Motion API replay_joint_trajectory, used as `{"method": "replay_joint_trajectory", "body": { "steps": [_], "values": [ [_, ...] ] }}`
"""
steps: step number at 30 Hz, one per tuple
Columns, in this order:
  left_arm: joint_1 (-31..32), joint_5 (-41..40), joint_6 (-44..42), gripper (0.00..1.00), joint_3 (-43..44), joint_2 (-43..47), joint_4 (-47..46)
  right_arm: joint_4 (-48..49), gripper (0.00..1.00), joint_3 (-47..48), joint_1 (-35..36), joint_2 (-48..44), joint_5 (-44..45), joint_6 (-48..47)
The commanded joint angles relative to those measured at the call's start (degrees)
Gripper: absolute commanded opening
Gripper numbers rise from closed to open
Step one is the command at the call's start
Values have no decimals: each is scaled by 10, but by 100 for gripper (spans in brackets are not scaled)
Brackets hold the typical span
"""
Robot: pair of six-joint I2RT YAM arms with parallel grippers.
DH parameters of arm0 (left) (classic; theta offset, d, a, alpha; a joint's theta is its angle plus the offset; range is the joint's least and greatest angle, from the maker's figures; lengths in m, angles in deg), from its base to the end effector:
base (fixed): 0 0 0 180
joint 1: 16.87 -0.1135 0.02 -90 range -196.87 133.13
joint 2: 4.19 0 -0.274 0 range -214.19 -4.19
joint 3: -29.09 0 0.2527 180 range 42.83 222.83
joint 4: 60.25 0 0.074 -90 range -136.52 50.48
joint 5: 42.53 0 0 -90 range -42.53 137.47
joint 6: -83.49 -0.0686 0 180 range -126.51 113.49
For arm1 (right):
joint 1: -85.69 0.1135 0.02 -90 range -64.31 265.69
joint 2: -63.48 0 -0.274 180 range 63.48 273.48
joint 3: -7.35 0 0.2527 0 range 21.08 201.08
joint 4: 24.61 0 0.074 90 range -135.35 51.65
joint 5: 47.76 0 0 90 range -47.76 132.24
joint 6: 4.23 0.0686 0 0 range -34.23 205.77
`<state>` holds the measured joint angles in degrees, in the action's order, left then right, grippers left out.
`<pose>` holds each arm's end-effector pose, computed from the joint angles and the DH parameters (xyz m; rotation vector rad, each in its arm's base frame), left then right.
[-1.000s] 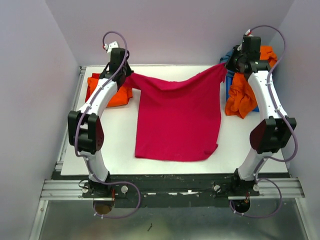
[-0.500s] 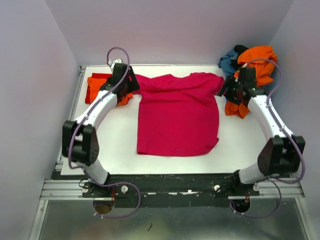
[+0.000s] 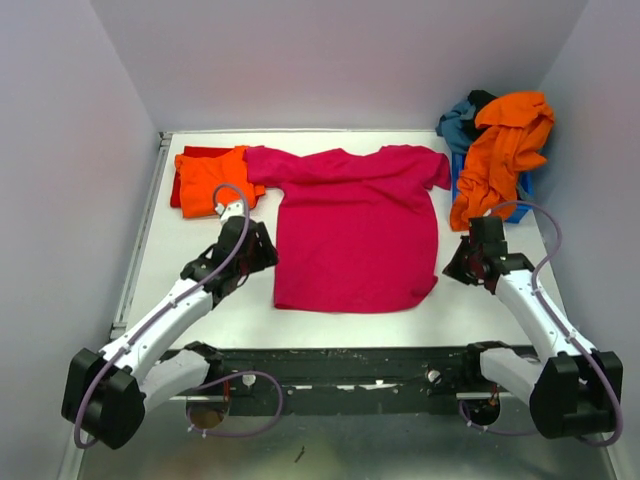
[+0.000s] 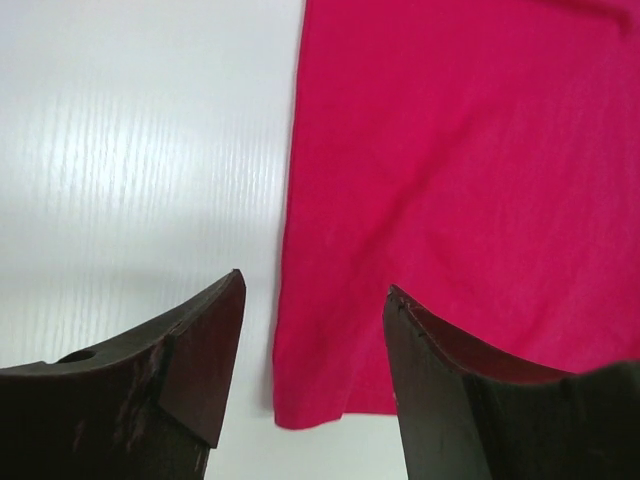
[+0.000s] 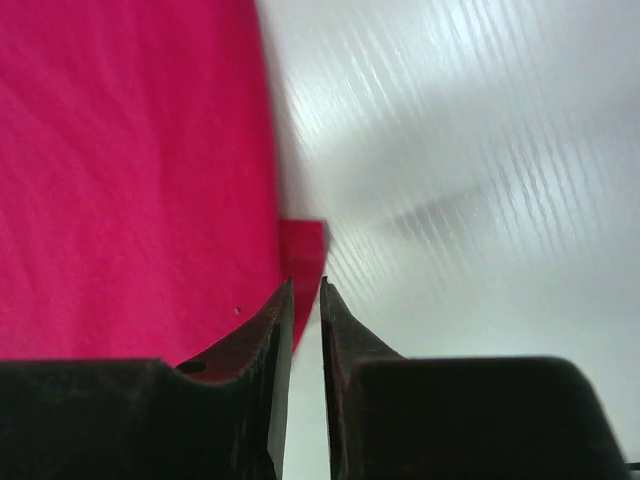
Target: Fold and stack the t-shirts
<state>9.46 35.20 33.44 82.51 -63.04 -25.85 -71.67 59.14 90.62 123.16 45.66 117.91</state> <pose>0.2199 -0.0926 0.2337 -0.3829 2.2422 -0.3769 0.2134 0.0143 0.1987 0.6201 2.4604 0.1829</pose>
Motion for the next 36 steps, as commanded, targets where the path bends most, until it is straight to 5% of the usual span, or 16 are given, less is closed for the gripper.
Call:
{"method": "replay_joint_trajectory", "body": {
  "steps": [1, 13, 15, 18, 30, 33, 35, 36],
  "values": [
    [14, 25, 36, 68, -43, 38, 12, 19, 25, -25, 1, 15, -16, 20],
    [20, 75, 43, 64, -87, -8, -32, 77, 37, -23, 1, 145, -96, 35],
    [23, 80, 42, 64, -89, -23, -39, 86, 30, -23, 1, 154, -106, 38],
    [27, 87, 37, 64, -89, -50, -52, 66, 1, -12, 1, 154, -73, 40],
    [79, 97, 28, 61, -78, -164, -91, -25, 1, 67, -98, 26, 128, 104],
    [88, 107, 25, 36, -76, -183, -99, -8, 4, 79, -100, -5, 116, 89],
    [101, 112, 29, 9, -73, -182, -101, 7, 36, 81, -100, -7, 32, 48],
    [114, 110, 34, 0, -73, -178, -102, 15, 41, 76, -100, -7, -5, 35]
  ]
}}
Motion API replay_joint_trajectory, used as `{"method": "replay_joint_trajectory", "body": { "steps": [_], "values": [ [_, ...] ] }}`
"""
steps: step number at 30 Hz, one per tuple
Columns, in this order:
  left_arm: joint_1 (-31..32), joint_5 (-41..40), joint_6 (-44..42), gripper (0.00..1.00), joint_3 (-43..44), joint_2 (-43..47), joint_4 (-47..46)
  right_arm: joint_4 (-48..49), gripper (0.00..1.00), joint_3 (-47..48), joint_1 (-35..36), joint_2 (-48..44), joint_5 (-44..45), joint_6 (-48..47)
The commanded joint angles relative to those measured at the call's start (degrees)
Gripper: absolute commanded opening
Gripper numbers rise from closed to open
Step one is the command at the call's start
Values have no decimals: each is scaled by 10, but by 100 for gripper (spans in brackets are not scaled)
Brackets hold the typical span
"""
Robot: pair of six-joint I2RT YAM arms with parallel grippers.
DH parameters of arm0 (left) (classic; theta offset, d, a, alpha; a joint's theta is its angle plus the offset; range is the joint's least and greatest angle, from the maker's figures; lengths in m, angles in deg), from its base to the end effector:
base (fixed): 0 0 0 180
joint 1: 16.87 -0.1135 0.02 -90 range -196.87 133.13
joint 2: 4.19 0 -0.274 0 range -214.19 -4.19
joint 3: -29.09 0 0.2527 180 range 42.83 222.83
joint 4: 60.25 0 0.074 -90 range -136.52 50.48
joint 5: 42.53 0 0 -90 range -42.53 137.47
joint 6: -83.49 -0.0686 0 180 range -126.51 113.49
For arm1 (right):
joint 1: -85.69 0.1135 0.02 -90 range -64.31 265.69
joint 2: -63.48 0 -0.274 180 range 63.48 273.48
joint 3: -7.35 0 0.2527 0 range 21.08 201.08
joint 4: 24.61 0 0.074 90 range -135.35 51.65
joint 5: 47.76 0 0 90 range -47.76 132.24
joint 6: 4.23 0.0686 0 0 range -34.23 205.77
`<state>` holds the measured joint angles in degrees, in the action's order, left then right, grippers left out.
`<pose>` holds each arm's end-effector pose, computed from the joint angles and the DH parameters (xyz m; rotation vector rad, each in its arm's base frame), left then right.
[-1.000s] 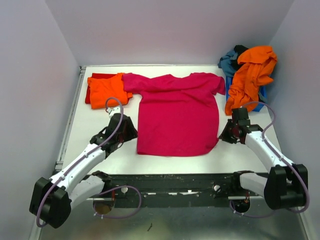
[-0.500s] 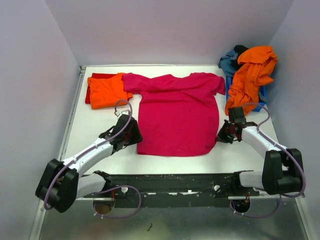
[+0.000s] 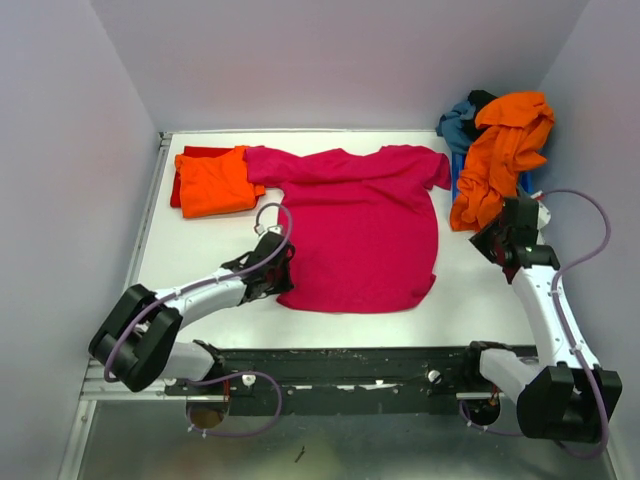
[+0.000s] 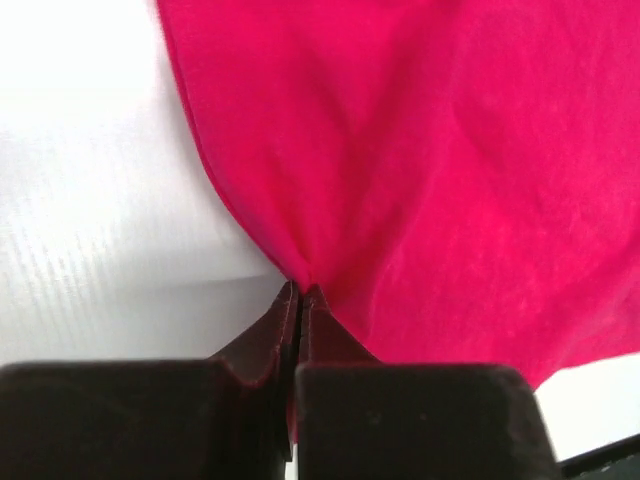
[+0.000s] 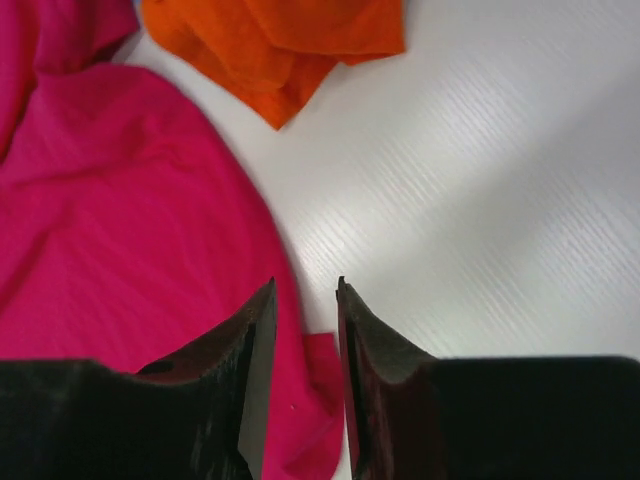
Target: Fold and stack the t-shirts
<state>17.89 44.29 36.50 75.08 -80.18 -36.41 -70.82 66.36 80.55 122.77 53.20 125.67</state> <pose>0.2130 -0.1432 0.1380 -0.2086 2.5682 -0.4724 0.2280 -0.0336 0.2453 0.9884 2.1476 0.0653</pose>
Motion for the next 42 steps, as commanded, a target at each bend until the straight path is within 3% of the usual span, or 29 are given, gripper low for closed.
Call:
{"method": "replay_joint_trajectory", "body": {
  "steps": [1, 3, 8, 14, 15, 17, 19, 21, 29, 34, 42],
  "values": [
    [42, 15, 10, 0, 1, -2, 4, 14, 43, -7, 0, -7, -106, -50],
    [79, 11, 34, 0, 5, 0, 0, 41, 51, -31, 0, -17, -169, -73],
    [214, 5, 97, 0, 60, -51, -40, 57, 53, -54, 1, -15, -279, -97],
    [357, -8, 68, 0, 316, -217, -5, 40, 53, -58, 3, -37, -298, -120],
    [368, -12, 63, 9, 346, -235, 12, 36, 53, -56, 3, -43, -301, -126],
    [377, -16, 47, 50, 384, -246, 28, 20, 57, -57, 3, -52, -305, -131],
    [377, -37, 39, 75, 380, -222, 43, 13, 60, -63, 3, -61, -306, -136],
    [362, -67, 34, 82, 365, -176, 74, 6, 61, -70, 3, -69, -308, -139],
    [205, -78, -23, 79, 269, -27, 141, 20, 56, -108, 51, -67, -353, -118],
    [76, -77, -81, 76, 251, -12, 134, 7, 55, -111, 183, -31, -299, -92],
    [-113, -75, -84, 72, 245, -43, 75, 1, 54, -128, 235, -35, -273, -80]
  ]
}}
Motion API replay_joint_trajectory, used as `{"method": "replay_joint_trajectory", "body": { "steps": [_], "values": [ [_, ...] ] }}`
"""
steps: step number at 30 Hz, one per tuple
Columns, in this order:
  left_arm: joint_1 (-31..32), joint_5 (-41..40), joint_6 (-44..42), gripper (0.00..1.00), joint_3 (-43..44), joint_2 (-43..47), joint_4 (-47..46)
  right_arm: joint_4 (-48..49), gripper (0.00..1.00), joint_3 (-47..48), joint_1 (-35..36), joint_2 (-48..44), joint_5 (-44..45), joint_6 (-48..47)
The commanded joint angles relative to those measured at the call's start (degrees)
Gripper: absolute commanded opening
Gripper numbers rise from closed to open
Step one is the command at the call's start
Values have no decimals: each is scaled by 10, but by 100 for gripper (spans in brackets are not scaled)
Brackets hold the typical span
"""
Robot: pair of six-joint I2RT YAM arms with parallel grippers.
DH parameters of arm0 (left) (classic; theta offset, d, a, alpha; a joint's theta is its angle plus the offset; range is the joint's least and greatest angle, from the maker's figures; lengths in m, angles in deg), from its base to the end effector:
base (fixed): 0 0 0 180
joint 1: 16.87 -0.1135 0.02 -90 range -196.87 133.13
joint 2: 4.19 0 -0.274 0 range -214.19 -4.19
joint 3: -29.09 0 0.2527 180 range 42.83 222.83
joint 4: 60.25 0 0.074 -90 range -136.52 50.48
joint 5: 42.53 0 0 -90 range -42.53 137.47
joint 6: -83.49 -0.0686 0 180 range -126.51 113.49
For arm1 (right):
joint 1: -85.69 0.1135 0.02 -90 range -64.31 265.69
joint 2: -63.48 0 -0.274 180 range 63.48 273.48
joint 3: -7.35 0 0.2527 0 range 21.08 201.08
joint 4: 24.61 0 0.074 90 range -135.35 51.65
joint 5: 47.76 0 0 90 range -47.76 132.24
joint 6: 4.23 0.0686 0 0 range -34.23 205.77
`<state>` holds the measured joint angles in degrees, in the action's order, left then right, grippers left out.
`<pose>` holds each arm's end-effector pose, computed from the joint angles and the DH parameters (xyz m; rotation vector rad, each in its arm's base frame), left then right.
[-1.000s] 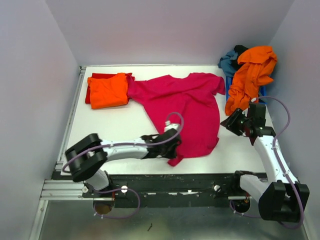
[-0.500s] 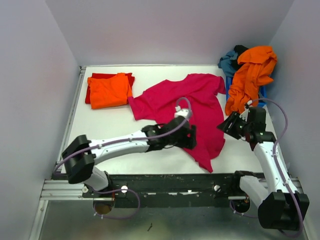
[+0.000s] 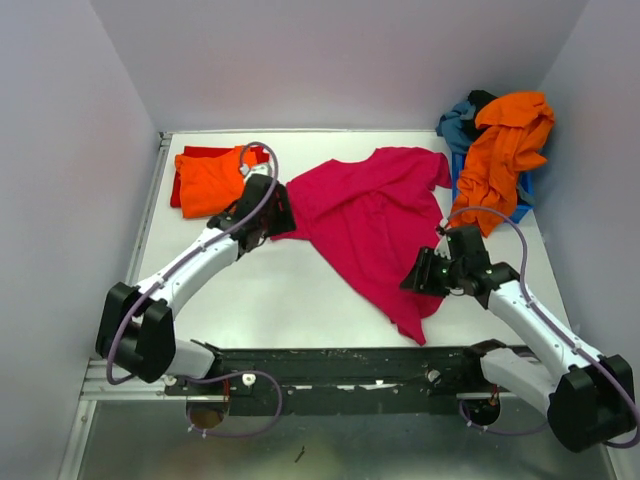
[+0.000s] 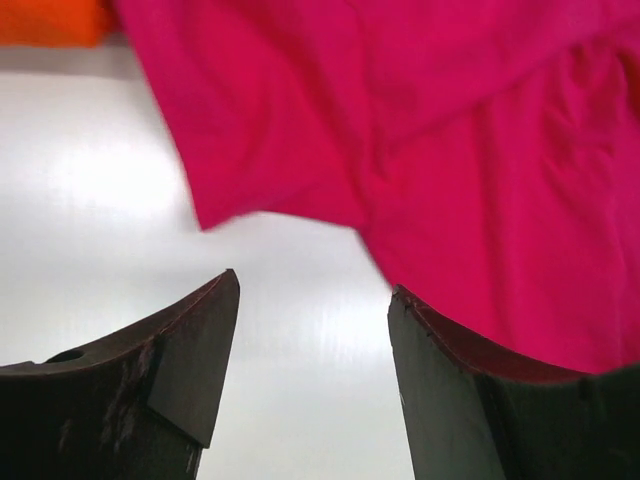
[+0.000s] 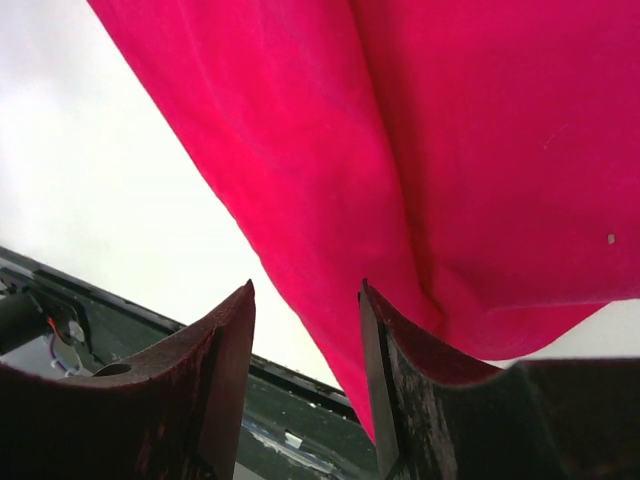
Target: Fold and stack the t-shirts
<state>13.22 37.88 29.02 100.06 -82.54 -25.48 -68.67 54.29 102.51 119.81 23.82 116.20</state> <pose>0.2829 -0.1507 0.2543 -0.1967 2.3181 -0.3950 0.1854 0.0787 0.1886 0.1691 2.5869 0.7272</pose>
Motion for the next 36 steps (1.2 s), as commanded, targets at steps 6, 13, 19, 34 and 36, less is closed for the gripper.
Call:
{"method": "replay_joint_trajectory", "body": {
  "steps": [6, 13, 19, 34, 36],
  "values": [
    [-122, -37, 3, 69, 28, -93, -78, -44, 52, 18, 20, -6, 35, 1],
    [-161, -31, 0, 67, 89, -198, -87, -64, 52, 20, 21, -31, 50, 2],
    [-166, -32, -3, 67, 119, -275, -93, -67, 52, 15, 21, -40, 50, 11],
    [-194, -16, 2, 0, 58, -233, -161, -76, 52, -12, 23, -56, 86, 73],
    [-206, 2, 4, 0, 35, -207, -165, -74, 52, -10, 23, -54, 83, 74]
  ]
}}
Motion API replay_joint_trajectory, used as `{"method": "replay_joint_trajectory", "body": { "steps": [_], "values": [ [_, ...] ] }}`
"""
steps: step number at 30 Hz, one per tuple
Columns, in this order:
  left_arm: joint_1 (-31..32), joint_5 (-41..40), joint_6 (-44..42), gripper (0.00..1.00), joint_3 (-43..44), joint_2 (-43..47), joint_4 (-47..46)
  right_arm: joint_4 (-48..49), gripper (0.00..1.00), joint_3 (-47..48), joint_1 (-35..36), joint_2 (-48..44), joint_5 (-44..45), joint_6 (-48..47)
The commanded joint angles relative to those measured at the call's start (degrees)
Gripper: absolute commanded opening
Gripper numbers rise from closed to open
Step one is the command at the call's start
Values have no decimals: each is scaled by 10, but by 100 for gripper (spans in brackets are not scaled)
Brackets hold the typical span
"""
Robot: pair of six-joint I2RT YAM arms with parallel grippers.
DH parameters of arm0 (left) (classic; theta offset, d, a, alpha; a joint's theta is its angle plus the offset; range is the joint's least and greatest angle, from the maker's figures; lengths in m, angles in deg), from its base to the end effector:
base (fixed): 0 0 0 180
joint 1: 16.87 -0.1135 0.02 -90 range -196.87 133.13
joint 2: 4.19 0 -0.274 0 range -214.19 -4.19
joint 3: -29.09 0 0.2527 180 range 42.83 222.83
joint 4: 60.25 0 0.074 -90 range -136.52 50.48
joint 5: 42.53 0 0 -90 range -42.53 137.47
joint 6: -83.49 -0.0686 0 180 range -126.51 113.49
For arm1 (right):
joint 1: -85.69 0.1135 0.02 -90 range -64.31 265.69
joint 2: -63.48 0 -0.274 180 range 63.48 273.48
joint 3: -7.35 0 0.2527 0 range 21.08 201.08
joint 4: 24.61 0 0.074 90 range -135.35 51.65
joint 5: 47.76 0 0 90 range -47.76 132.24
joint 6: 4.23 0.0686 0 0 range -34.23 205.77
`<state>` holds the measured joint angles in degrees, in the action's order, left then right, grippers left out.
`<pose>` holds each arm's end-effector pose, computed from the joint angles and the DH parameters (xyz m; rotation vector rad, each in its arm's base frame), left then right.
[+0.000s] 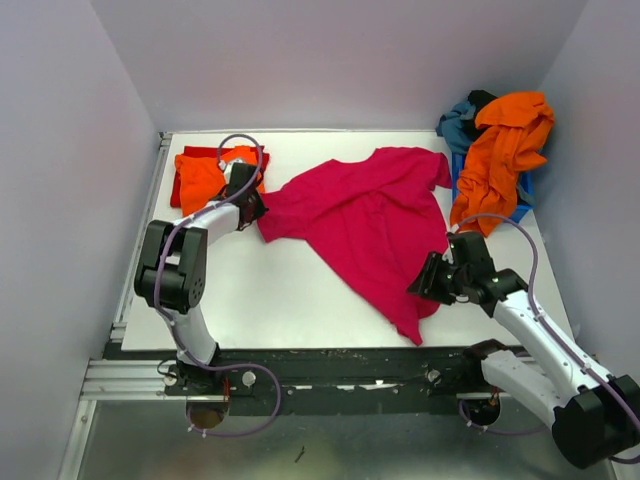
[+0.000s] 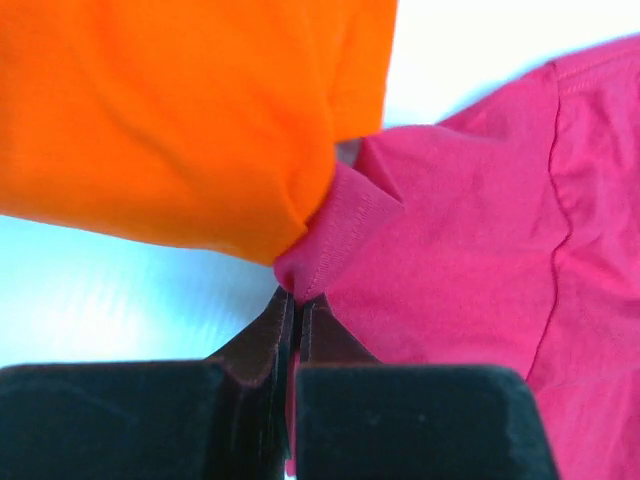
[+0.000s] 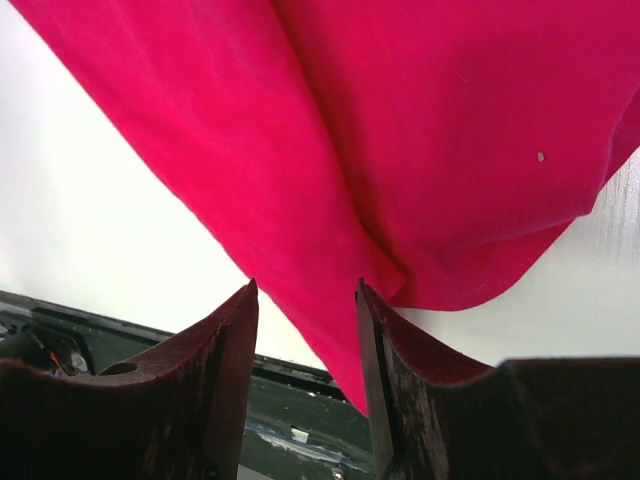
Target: Fold and stack the t-shirts
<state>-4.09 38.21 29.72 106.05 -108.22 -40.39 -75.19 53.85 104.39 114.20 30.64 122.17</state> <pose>0.4005 -0.0795 0.1608 -0.5594 2.3202 -0.2147 0.1660 0.0708 0.1916 0.3196 2.6016 0.6203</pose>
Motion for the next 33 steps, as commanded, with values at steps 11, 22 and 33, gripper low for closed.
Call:
{"method": "replay_joint_trajectory", "body": {
  "steps": [11, 22, 33],
  "values": [
    [-27, 17, 25, 0, -230, 410, 29, -30, 56, -22, 14, 22, 6, 21],
    [-30, -106, 36, 0, -205, 545, 134, 6, 56, -3, 44, 120, 36, 10],
    [-32, -79, 58, 0, -214, 561, 122, 7, 2, 56, 54, 208, 145, 17]
  ]
}}
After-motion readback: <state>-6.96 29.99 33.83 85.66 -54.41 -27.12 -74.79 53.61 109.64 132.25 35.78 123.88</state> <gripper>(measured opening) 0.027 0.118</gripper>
